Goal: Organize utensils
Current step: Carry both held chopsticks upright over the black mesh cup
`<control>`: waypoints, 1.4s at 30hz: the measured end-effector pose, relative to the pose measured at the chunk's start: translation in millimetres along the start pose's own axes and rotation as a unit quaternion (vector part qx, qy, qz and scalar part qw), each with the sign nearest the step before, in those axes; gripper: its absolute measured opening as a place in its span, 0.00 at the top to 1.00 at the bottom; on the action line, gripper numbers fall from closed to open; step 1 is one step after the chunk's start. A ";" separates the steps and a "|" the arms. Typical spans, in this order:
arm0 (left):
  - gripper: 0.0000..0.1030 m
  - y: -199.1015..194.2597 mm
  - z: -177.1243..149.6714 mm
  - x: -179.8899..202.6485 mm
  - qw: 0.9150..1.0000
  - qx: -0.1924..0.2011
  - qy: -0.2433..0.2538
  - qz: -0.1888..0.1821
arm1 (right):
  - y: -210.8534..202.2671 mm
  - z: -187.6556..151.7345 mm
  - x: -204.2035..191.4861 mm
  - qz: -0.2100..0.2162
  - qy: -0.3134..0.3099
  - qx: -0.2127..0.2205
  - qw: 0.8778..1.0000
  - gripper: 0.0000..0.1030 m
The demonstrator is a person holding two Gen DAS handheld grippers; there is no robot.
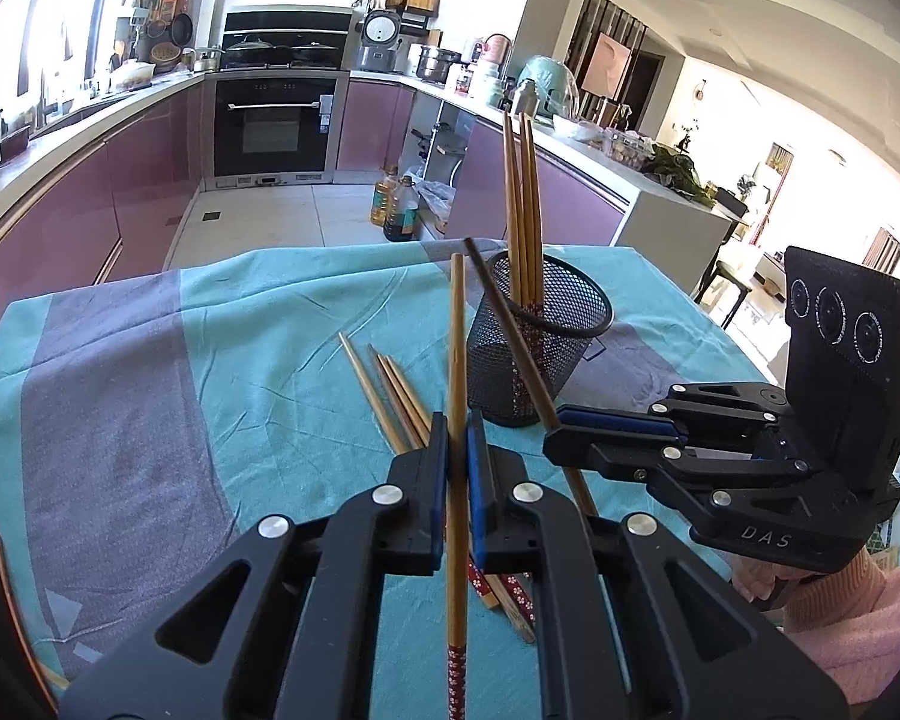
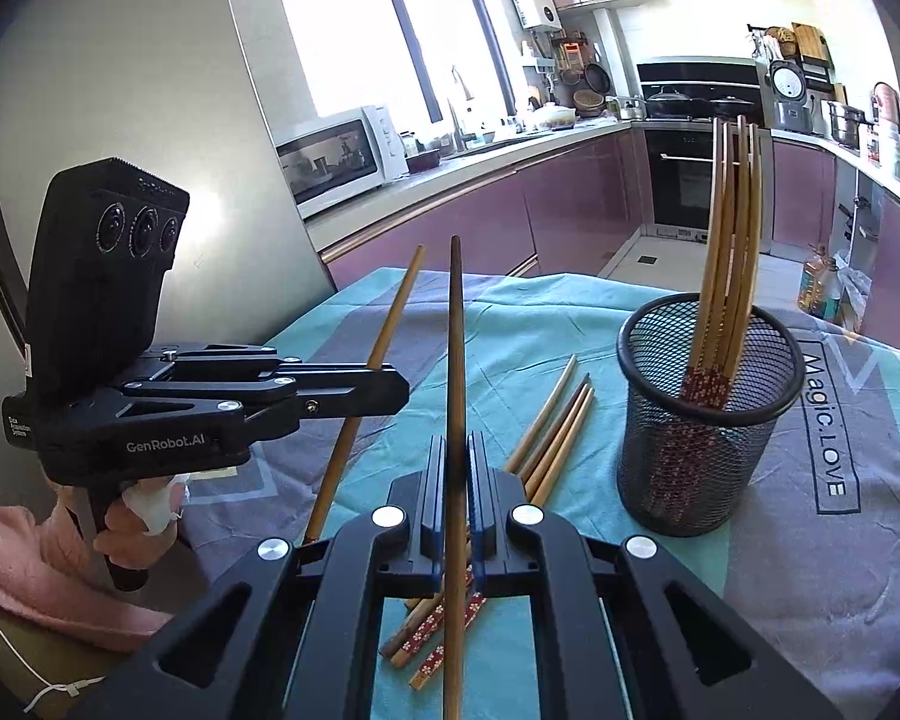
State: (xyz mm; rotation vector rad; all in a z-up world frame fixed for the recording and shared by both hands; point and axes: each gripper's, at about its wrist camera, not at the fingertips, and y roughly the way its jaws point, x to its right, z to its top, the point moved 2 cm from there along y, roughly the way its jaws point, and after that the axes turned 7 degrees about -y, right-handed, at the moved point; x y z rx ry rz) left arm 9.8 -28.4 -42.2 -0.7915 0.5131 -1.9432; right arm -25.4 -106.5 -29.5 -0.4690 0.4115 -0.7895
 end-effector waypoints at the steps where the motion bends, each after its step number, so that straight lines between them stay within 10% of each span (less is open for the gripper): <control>1: 0.94 -0.9 0.4 0.9 1.000 0.001 0.000 0.000 | -1.3 0.0 0.7 -0.005 0.003 0.002 1.000 0.95; 42: 0.94 -45.6 46.8 29.6 0.996 0.069 0.027 -0.051 | -61.5 28.9 41.3 -0.066 0.014 0.093 0.993 0.94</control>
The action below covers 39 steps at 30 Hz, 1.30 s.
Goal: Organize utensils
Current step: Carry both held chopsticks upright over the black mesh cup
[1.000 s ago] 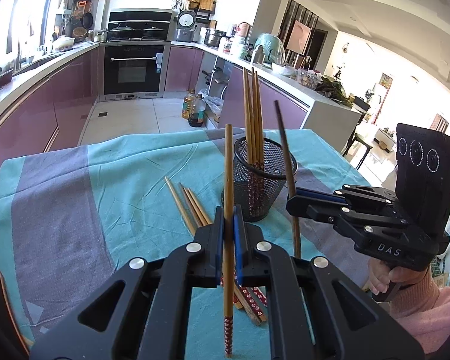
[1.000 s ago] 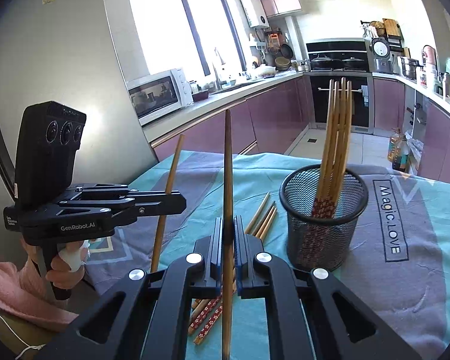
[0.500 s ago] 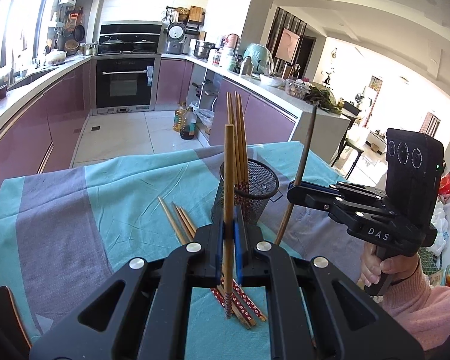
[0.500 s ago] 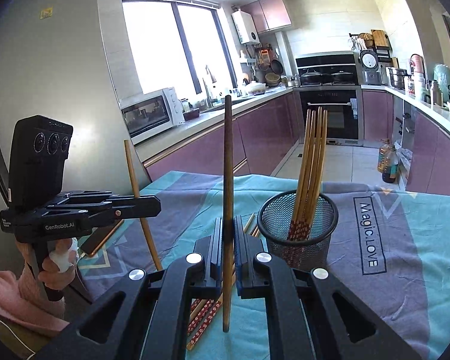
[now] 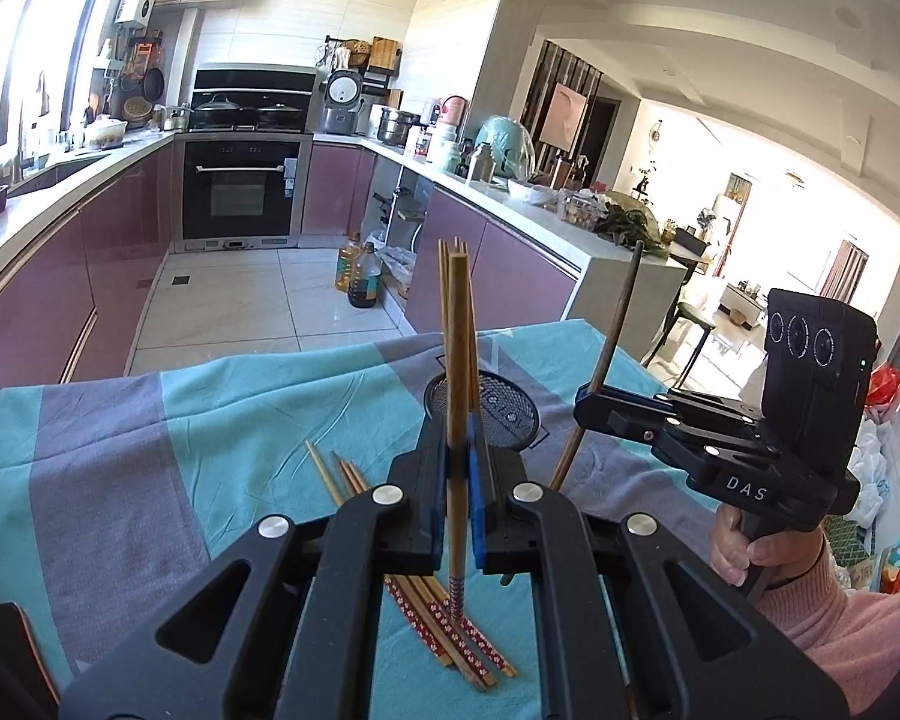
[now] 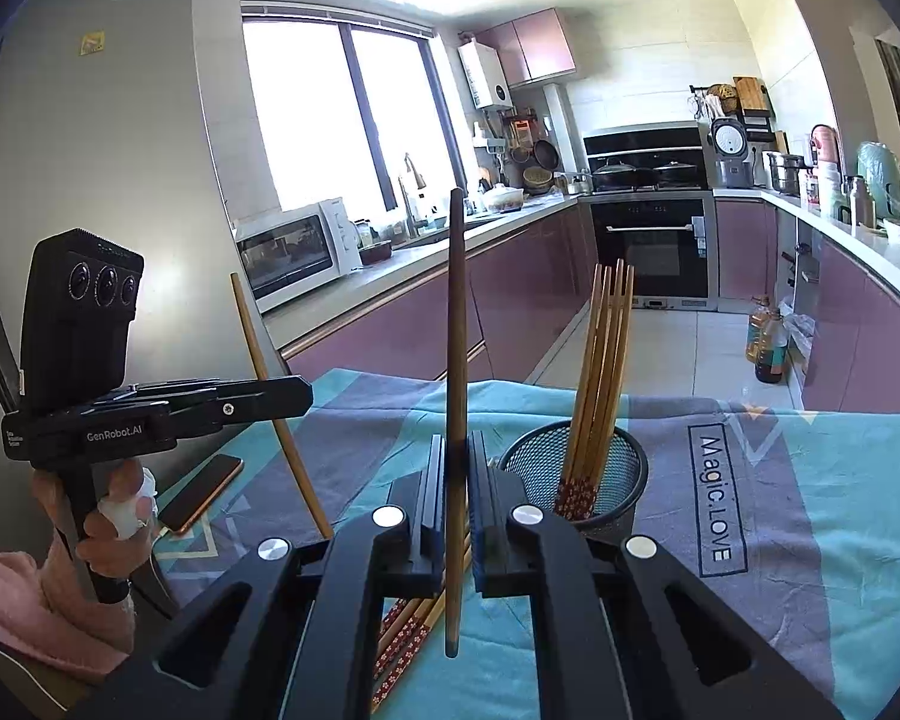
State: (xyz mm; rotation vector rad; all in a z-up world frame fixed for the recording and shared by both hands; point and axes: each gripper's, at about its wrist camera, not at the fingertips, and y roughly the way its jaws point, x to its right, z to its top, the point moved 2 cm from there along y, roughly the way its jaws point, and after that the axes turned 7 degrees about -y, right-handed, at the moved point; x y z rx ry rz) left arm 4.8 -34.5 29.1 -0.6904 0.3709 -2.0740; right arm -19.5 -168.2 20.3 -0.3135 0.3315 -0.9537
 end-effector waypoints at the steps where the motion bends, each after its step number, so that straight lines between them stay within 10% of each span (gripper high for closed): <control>1: 0.94 0.4 1.5 1.5 1.000 0.001 0.001 -0.002 | -1.1 1.6 0.2 -0.001 -0.001 0.001 1.000 0.94; 39: 0.94 11.5 44.4 27.8 0.998 0.051 0.029 -0.019 | -14.2 41.7 7.8 -0.026 -0.028 0.049 0.998 0.94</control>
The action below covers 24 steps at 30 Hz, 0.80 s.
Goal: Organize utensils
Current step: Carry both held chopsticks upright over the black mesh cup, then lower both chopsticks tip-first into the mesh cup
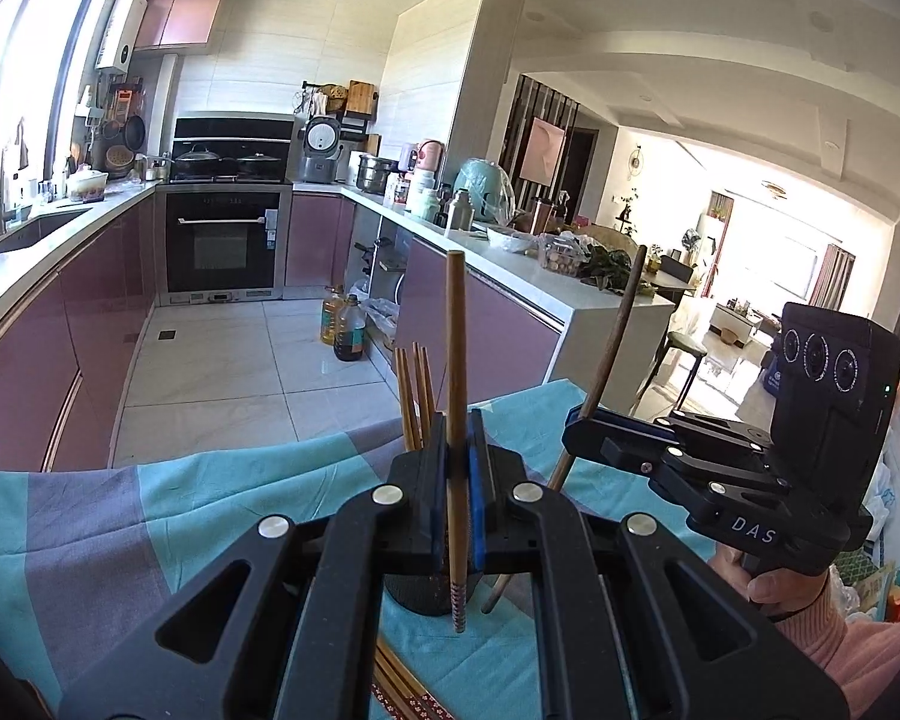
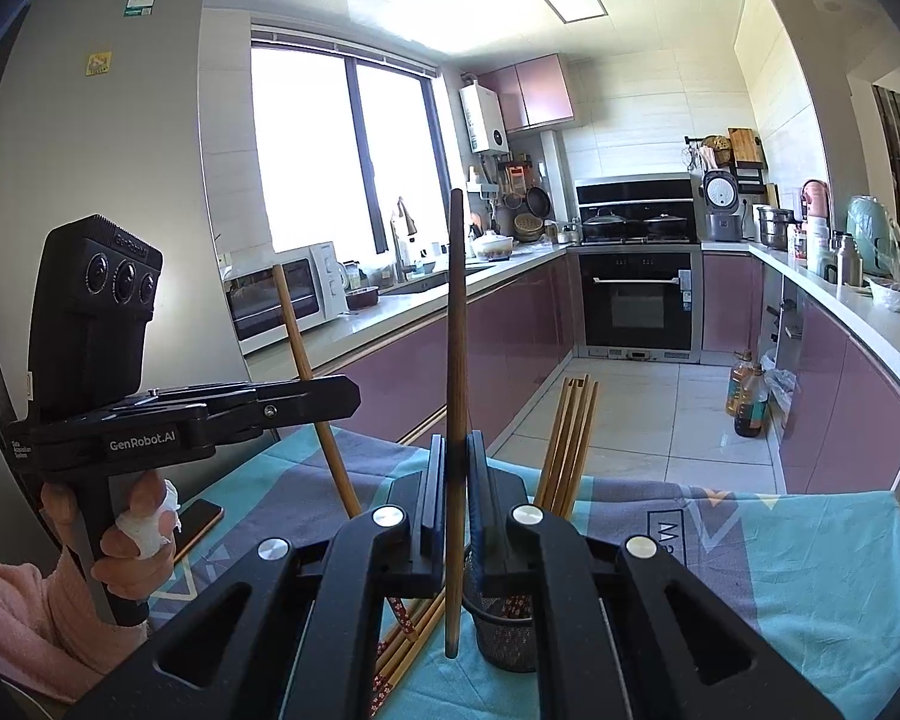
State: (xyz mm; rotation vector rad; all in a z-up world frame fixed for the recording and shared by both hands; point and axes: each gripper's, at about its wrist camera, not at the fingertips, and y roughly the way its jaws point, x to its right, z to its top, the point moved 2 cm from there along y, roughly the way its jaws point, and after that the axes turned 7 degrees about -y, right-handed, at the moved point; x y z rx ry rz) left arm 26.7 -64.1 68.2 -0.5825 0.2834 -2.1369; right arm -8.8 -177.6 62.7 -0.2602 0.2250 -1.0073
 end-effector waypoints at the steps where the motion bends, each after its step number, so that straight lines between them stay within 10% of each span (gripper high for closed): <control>1: 0.94 0.1 2.0 0.1 1.000 0.001 0.001 -0.001 | 0.0 0.9 0.4 -0.001 -0.001 0.001 1.000 0.94; 24: 0.94 -4.7 18.2 8.2 0.999 0.037 0.003 -0.009 | -0.9 13.4 4.0 -0.012 -0.008 0.018 1.000 0.94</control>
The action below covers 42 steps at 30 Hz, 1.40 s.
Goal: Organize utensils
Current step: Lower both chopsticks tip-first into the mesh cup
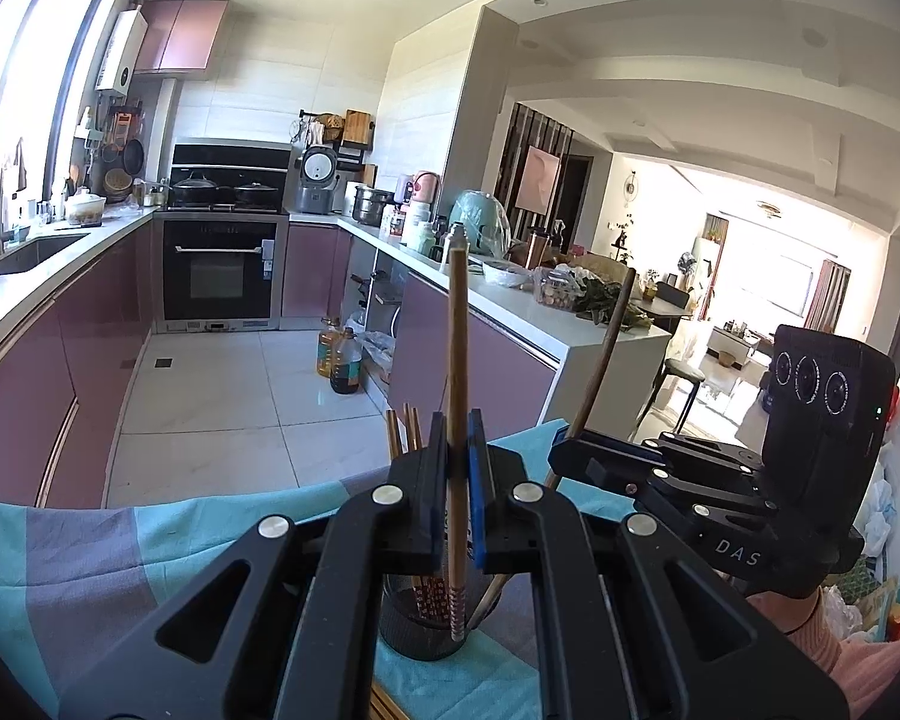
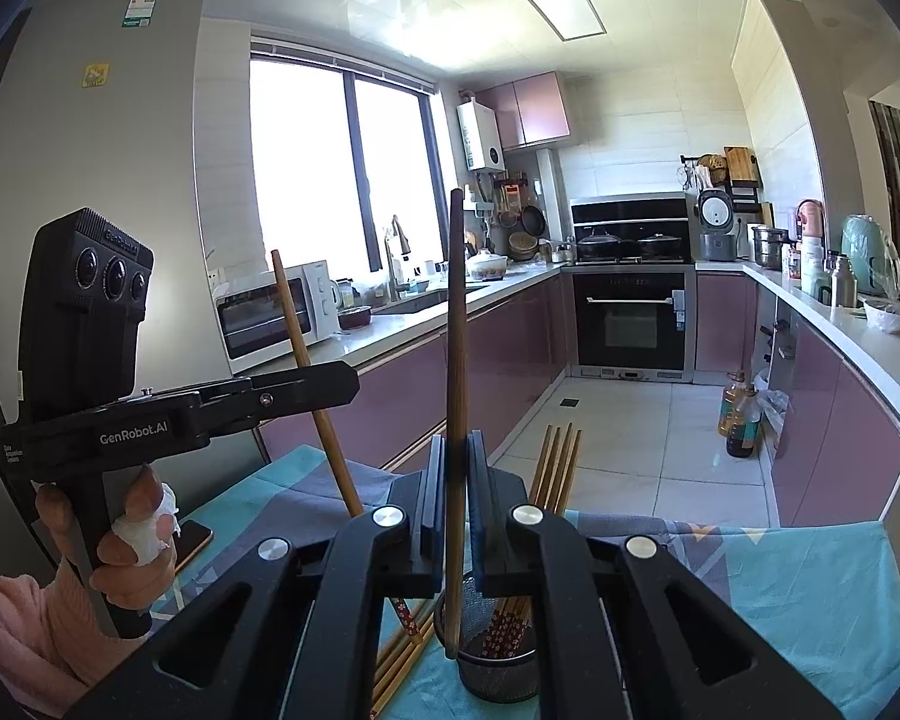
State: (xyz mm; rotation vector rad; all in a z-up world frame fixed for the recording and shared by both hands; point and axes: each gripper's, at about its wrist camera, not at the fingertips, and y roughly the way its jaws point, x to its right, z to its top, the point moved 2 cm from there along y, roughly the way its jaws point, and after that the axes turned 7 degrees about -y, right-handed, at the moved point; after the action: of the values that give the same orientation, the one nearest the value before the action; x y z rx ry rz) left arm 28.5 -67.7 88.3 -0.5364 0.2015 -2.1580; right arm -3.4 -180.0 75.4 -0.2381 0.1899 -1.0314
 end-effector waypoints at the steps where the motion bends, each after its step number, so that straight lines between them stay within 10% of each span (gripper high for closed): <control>1: 0.94 0.6 0.4 -0.1 1.000 0.000 0.000 0.000 | 0.5 -0.2 0.4 -0.001 0.000 0.000 1.000 0.94; 42: 0.94 20.0 -2.1 10.3 0.999 -0.028 0.016 0.039 | 28.2 -5.4 0.6 -0.026 0.017 -0.038 0.999 0.95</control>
State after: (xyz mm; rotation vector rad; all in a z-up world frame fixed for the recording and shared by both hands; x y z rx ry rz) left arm 36.7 -88.0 83.0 -0.5177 0.2954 -2.0908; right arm 18.7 -167.2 62.2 -0.2967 0.2545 -1.0816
